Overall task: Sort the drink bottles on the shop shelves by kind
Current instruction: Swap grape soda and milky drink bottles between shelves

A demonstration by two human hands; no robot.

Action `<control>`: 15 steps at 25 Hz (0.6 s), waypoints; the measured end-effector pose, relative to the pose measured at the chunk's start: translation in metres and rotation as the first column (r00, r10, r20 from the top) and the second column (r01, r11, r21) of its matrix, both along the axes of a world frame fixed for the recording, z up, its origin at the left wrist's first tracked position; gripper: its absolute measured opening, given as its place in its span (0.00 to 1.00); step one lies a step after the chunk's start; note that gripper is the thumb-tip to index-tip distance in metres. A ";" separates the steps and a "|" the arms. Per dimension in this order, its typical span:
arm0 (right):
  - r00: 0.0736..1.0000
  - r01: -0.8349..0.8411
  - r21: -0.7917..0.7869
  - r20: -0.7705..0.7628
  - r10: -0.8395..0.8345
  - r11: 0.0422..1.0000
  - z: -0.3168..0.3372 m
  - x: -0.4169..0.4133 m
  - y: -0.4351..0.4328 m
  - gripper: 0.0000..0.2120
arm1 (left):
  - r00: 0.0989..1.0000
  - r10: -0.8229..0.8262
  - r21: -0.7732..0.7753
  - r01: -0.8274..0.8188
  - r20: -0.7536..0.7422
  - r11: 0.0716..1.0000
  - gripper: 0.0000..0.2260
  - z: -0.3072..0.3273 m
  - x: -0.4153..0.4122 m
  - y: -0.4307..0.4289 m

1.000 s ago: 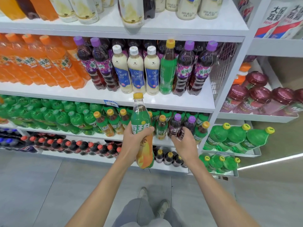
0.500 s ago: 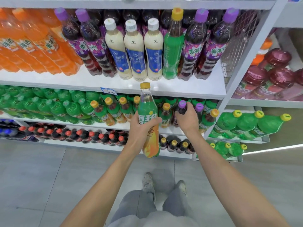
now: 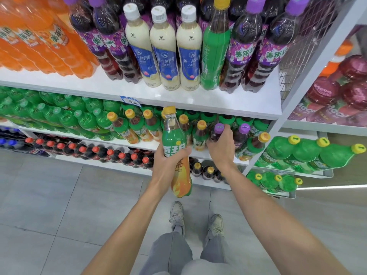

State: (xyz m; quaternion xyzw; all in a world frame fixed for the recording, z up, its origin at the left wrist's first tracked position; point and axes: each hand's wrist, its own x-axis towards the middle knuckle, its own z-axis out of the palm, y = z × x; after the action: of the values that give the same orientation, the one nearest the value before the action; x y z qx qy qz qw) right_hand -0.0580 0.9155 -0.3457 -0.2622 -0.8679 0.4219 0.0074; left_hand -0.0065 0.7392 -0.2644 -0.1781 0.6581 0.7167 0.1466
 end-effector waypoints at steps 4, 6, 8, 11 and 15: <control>0.994 0.061 -0.138 -0.084 -0.073 0.989 -0.011 0.007 -0.004 0.26 | 1.000 0.004 -0.020 -0.004 0.008 1.000 0.20 -0.006 0.002 0.000; 0.994 0.073 -0.169 -0.072 -0.086 0.983 -0.012 0.009 -0.004 0.25 | 1.000 0.003 -0.014 -0.003 0.012 1.000 0.20 -0.007 0.002 0.000; 0.995 0.079 -0.213 -0.048 -0.091 0.974 -0.007 0.012 -0.001 0.26 | 1.000 -0.007 -0.006 0.007 0.010 1.000 0.20 -0.007 0.001 0.000; 0.995 0.071 -0.221 -0.050 -0.084 0.973 0.012 0.030 0.006 0.28 | 1.000 -0.005 0.024 0.004 0.011 1.000 0.22 -0.007 0.001 0.001; 0.991 0.091 -0.200 -0.076 -0.108 0.976 0.029 0.058 0.014 0.27 | 0.999 -0.045 0.069 0.044 0.005 0.997 0.22 -0.012 0.004 0.009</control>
State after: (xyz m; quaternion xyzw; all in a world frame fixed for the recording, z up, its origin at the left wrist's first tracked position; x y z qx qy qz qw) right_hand 0.0004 0.9298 -0.3167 -0.2863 -0.8068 0.5153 0.0405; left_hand -0.0030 0.7484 -0.2759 -0.1607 0.6365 0.7348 0.1708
